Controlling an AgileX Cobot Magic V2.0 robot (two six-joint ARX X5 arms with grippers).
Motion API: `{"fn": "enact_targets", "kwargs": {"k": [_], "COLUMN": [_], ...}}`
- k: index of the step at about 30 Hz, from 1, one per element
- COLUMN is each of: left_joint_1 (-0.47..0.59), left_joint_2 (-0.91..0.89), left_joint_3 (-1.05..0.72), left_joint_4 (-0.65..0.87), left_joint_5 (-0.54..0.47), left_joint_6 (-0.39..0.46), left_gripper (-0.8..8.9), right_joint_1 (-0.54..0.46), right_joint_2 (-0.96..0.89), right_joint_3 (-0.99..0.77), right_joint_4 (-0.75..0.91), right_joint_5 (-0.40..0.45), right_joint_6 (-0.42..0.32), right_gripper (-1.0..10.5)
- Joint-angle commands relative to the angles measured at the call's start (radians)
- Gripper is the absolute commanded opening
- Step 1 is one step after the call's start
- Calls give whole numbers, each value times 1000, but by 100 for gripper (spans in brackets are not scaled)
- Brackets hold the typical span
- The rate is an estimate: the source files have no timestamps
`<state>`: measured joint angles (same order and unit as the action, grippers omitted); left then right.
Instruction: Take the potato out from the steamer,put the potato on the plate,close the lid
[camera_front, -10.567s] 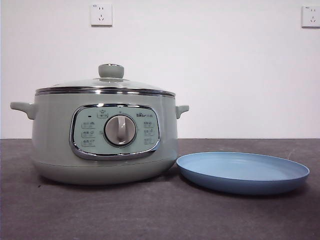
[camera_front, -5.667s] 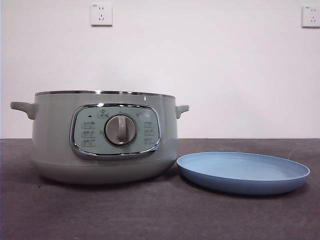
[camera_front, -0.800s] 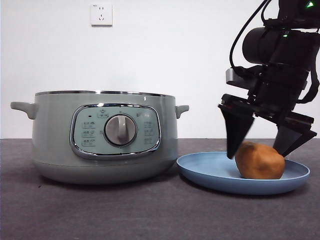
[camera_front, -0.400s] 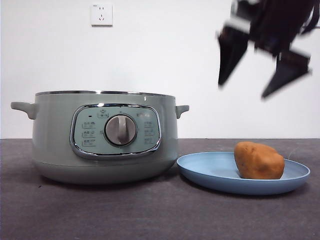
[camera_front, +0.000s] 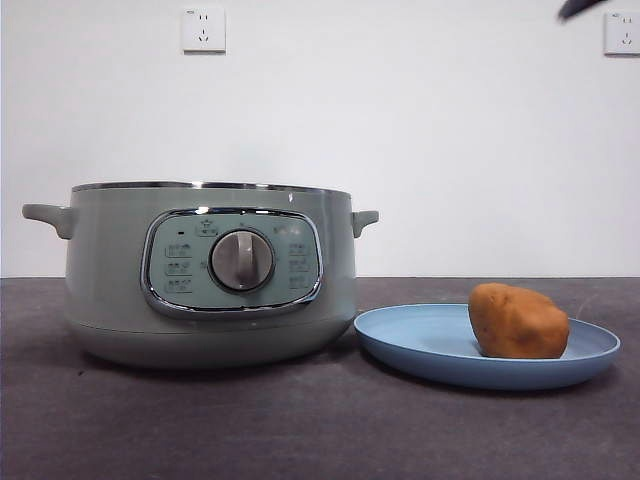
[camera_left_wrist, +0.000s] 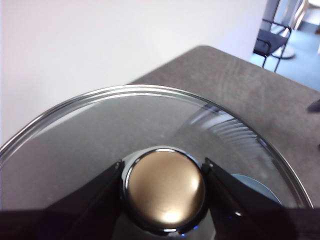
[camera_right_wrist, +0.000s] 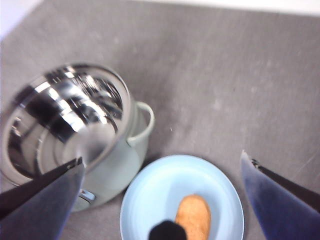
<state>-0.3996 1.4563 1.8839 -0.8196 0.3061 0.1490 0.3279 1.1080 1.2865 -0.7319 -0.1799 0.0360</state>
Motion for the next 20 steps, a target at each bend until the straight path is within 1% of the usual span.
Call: {"fn": "enact_targets", "kwargs": {"k": [1, 3, 6, 7, 10, 16, 20], "left_joint_1": [-24, -40, -62, -66, -66, -63, -63], "left_joint_2": [-3, 3, 3, 3, 3, 3, 3], "left_joint_3": [13, 10, -43, -69, -160, -366, -460], "left_joint_4": [78, 104, 147, 161, 215, 383, 446], "left_joint_5": [12, 10, 7, 2, -43, -43, -44], "left_joint_6": [2, 2, 1, 1, -16, -71, -74], "left_gripper": [-8, -8, -8, -8, -8, -8, -8], "right_joint_1": [0, 0, 0, 0, 0, 0, 0], "right_joint_2": [-39, -73, -103, -108, -114, -114, -114], "right_joint_3": [-1, -1, -1, -1, -1, -1, -1], "right_joint_4": [0, -3, -18, -23, -45, -97, -112], "right_joint_5": [4, 8, 55, 58, 58, 58, 59], "right_joint_6": [19, 19, 19, 19, 19, 19, 19], "right_gripper": [531, 531, 531, 531, 531, 531, 531]}}
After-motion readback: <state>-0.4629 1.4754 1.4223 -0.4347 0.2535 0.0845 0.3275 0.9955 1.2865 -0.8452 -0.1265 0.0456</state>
